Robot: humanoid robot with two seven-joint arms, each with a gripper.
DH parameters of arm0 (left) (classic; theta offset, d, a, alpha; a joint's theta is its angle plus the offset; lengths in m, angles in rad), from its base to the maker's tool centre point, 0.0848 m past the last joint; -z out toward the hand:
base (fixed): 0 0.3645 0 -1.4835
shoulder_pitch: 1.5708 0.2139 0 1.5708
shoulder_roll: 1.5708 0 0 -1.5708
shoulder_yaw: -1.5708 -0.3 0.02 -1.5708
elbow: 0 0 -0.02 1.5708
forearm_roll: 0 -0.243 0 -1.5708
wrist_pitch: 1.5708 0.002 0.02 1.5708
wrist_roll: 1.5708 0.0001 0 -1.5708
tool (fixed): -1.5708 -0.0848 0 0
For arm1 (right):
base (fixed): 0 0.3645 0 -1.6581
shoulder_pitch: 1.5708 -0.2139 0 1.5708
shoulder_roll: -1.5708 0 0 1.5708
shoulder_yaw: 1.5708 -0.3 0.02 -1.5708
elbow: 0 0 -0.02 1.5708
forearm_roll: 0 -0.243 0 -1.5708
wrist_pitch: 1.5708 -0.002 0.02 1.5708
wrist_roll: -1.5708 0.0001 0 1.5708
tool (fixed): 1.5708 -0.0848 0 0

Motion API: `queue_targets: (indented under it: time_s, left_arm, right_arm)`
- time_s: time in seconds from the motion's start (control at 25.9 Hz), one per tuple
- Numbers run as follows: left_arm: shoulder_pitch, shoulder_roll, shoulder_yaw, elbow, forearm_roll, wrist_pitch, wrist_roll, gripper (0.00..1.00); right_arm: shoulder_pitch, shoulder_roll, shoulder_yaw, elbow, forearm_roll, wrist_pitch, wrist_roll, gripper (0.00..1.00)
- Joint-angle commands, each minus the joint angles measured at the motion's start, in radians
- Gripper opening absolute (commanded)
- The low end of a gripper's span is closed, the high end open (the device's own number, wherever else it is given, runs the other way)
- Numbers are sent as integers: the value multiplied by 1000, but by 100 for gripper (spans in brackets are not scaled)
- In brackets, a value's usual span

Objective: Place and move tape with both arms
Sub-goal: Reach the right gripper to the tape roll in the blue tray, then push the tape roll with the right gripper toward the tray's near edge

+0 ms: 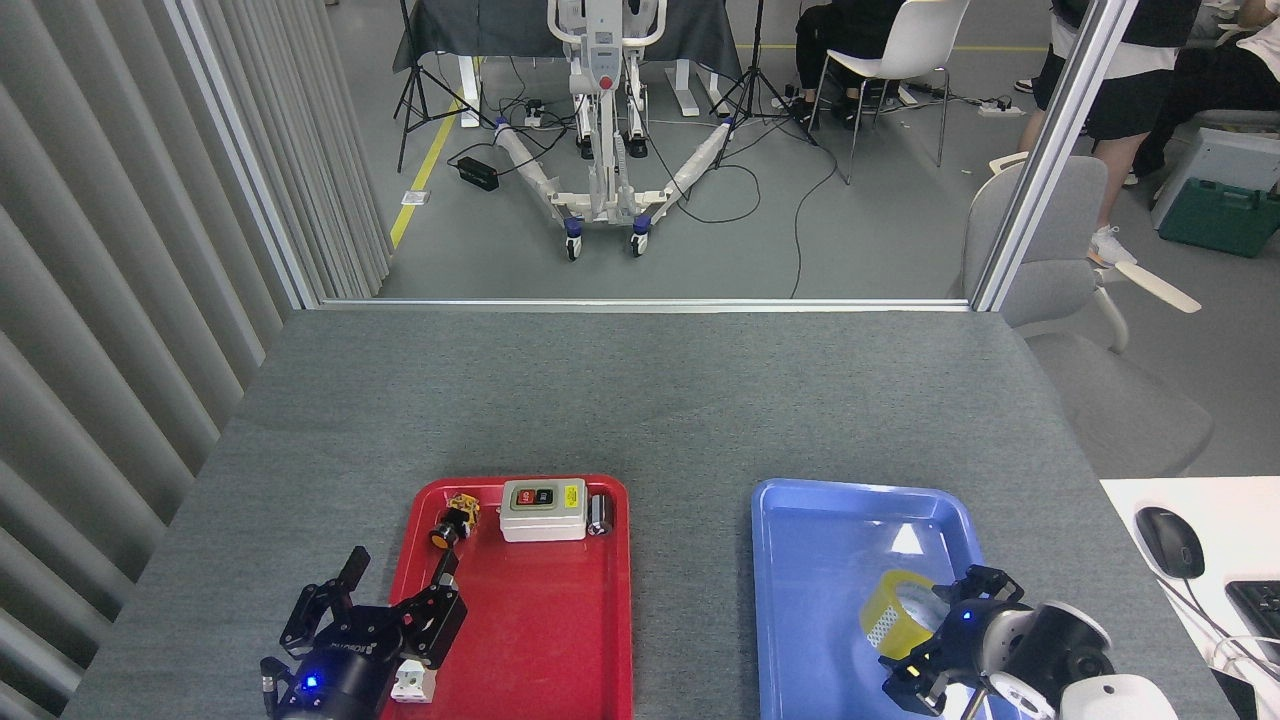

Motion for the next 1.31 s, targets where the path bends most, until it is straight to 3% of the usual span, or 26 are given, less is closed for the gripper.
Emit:
queue_targets:
  time_s: [0.0, 0.27, 0.62, 0.73, 0.81, 0.93, 1.01, 1.08, 1.28]
  left_arm:
    - [-1, -1, 1, 3, 4, -8, -1, 99]
    - [-1, -1, 1, 8, 2, -9, -6, 99]
    - [-1, 11, -2, 1, -1, -55, 3, 99]
    - [-1, 10, -2, 3, 1, -55, 3, 99]
    - [-1, 11, -2, 0, 1, -57, 11, 99]
    - [-1, 11, -2, 0, 2, -58, 40, 99]
    - [-1, 11, -2, 0, 2, -58, 40, 99]
    - [-1, 8, -2, 1, 2, -58, 41, 99]
    - [-1, 8, -2, 4, 4, -58, 41, 99]
  right_arm:
    - [0, 6, 0, -1, -3, -2, -5, 99]
    - [0, 23, -3, -12, -18, -2, -17, 99]
    - [4, 29, -52, -17, -263, 50, -93, 99]
    - [37, 104, -118, -17, -319, 154, -201, 99]
    - [78, 156, -167, -17, -320, 219, -365, 99]
    - [136, 220, -196, -14, -320, 302, -707, 99]
    - [155, 242, -196, -11, -302, 337, -859, 99]
    - [170, 248, -190, -12, -256, 386, -914, 99]
    - [175, 305, -118, -8, -113, 673, -994, 99]
